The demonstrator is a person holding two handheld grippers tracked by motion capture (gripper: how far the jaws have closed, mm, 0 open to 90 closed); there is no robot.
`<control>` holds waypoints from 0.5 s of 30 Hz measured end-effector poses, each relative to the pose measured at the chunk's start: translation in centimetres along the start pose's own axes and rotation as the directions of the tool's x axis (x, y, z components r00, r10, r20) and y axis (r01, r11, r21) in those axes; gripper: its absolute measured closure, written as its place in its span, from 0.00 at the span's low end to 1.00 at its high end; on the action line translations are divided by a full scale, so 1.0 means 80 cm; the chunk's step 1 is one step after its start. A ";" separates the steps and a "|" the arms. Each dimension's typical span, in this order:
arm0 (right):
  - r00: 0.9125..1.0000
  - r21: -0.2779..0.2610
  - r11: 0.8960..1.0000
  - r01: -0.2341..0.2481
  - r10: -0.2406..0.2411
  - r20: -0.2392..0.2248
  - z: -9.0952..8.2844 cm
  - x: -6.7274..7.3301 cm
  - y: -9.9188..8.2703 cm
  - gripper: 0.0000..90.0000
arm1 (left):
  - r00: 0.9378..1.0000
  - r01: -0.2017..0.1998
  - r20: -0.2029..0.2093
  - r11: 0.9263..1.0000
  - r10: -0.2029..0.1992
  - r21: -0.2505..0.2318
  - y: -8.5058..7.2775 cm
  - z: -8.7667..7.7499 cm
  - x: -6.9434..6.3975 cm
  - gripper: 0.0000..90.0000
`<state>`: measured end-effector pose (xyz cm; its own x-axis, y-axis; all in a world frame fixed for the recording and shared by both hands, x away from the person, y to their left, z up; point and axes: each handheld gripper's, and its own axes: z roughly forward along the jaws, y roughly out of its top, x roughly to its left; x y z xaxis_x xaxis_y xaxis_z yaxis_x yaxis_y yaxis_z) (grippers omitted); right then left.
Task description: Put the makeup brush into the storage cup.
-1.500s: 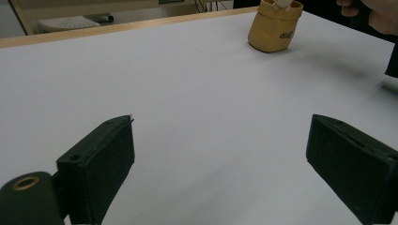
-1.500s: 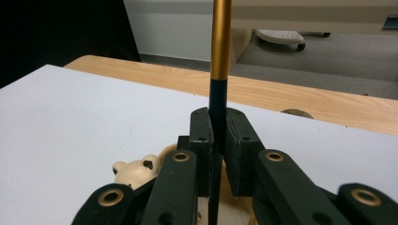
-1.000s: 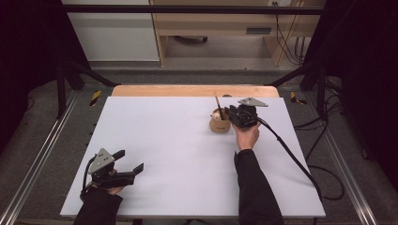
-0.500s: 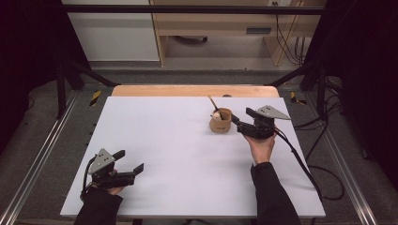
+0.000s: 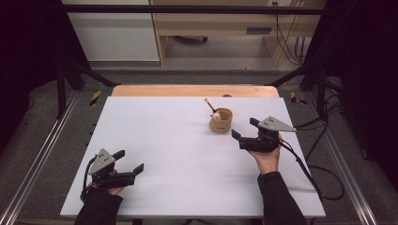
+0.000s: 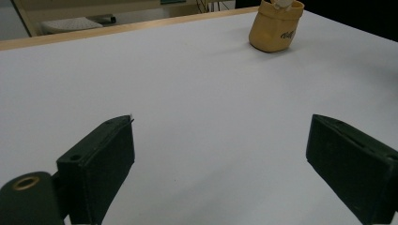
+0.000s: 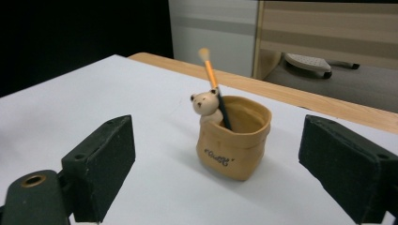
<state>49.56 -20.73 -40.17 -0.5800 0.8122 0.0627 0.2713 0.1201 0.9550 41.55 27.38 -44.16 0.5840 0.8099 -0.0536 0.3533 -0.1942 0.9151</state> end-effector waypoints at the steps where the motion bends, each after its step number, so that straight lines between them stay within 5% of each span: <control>1: 1.000 0.002 1.000 0.010 -0.010 -0.007 -0.002 0.002 -0.001 0.13 | 1.000 0.000 0.000 1.000 0.000 0.000 0.000 0.000 0.000 0.09; 15: 0.999 -0.029 0.999 0.038 -0.038 -0.005 -0.044 0.009 -0.025 0.04 | 1.000 0.003 -0.005 1.000 -0.003 -0.009 0.001 -0.002 -0.001 0.09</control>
<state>45.90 -22.43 -41.03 -0.5937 0.8042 0.0279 0.2268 0.1340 0.9647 41.43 27.38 -44.00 0.5790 0.8135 -0.0539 0.3487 -0.1873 0.9183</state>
